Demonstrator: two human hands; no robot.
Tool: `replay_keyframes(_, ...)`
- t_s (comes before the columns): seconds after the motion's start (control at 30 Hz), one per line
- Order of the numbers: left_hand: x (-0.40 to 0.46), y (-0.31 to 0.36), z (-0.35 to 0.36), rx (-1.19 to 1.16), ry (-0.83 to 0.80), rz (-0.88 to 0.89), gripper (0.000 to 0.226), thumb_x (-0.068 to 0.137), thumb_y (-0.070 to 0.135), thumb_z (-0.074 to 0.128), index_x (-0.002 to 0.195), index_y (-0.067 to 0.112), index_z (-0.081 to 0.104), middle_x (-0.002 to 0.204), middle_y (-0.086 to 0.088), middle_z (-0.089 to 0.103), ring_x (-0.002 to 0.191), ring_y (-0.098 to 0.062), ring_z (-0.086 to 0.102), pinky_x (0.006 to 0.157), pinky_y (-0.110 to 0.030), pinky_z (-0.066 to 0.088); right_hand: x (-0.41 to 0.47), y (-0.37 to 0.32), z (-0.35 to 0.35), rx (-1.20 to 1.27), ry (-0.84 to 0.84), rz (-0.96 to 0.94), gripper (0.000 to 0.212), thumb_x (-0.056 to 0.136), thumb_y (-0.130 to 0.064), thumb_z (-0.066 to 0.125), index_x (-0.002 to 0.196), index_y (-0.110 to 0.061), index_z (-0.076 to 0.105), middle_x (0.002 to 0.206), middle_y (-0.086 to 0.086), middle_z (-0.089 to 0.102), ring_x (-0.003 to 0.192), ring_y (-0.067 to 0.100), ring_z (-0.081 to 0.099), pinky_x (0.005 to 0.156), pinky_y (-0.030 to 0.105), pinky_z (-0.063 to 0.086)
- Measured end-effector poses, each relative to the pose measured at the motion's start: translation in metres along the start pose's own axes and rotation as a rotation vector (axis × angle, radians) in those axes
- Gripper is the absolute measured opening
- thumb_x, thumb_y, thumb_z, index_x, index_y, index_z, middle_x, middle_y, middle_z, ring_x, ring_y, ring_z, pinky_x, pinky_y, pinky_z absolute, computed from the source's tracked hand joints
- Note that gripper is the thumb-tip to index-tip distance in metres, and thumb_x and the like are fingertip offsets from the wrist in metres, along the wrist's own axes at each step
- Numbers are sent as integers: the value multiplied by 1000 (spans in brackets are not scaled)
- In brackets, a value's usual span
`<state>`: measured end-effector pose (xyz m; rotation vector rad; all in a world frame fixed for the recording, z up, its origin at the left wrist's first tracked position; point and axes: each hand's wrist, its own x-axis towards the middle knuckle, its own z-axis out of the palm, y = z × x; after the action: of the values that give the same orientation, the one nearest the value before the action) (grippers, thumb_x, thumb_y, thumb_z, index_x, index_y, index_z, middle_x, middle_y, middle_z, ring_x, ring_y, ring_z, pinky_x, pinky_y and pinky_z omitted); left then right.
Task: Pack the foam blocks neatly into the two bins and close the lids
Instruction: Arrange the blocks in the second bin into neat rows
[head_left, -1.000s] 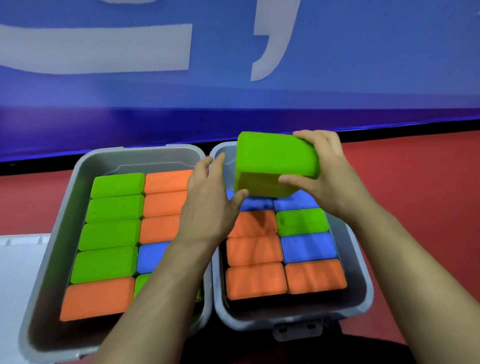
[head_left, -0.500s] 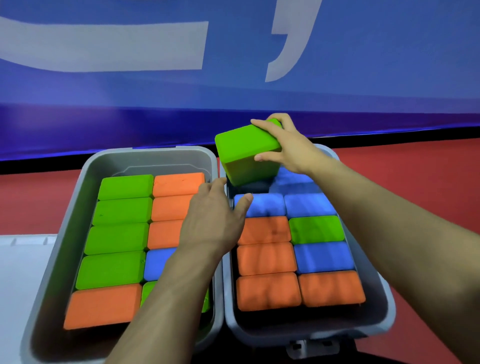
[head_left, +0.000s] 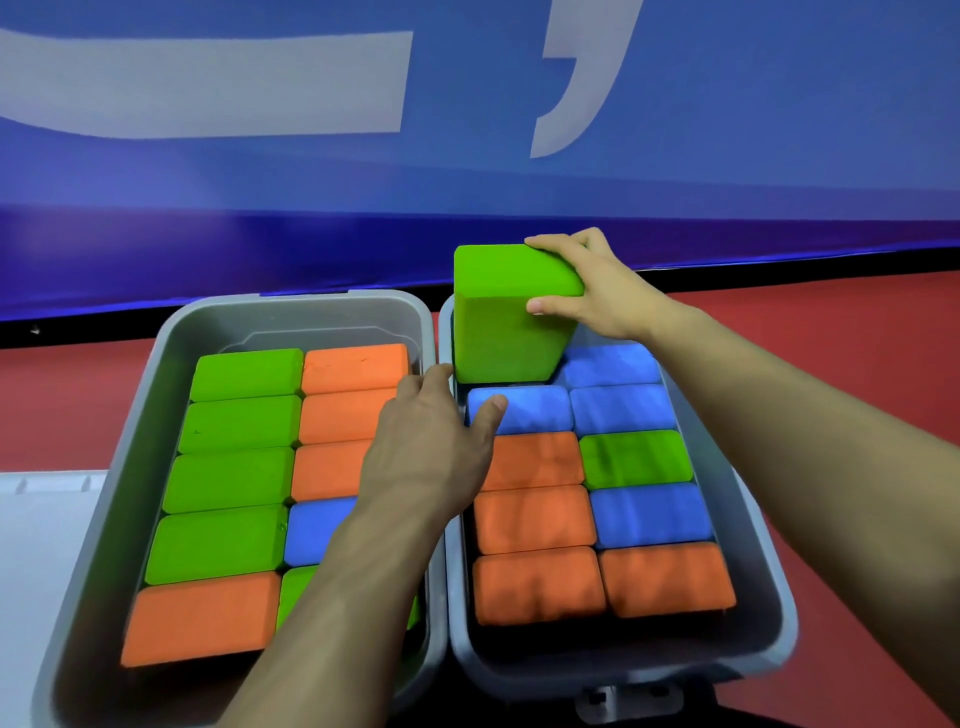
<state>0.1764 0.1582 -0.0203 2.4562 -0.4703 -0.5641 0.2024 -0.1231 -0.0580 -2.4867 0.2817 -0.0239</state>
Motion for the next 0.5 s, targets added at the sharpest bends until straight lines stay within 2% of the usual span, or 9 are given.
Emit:
replay_keyframes(0.17,1,0,1,0,-17,-13,66,96,55,53,149,18,39,144,-10,46,133,-31,45,106,-38,37,-3,20,0,16,-16,56,74,84,-50,76,146,-44,37,131,3,35,120,19,48,114,37,38)
replay_keyframes(0.3,2,2,4,0,-12,-11,64,96,55,53,147,18,40,142,-10,46,132,-31,45,105,-39,37,-8,26,15,0,-93,44,72,83,-40,80,145,-38,43,127,2,35,115,20,49,106,26,36)
replay_keyframes(0.4,2,3,5,4,-11,-15,64,96,55,52,147,19,40,143,-9,46,132,-30,45,106,-39,37,-8,35,42,-1,-105,83,75,82,-44,80,146,-39,41,130,1,33,120,22,50,111,36,38)
replay_keyframes(0.5,3,4,6,7,-21,-21,64,96,56,52,148,19,39,144,-7,44,132,-29,44,106,-39,37,-10,45,68,10,-133,135,71,87,-50,72,148,-40,38,140,3,31,128,23,49,115,32,33)
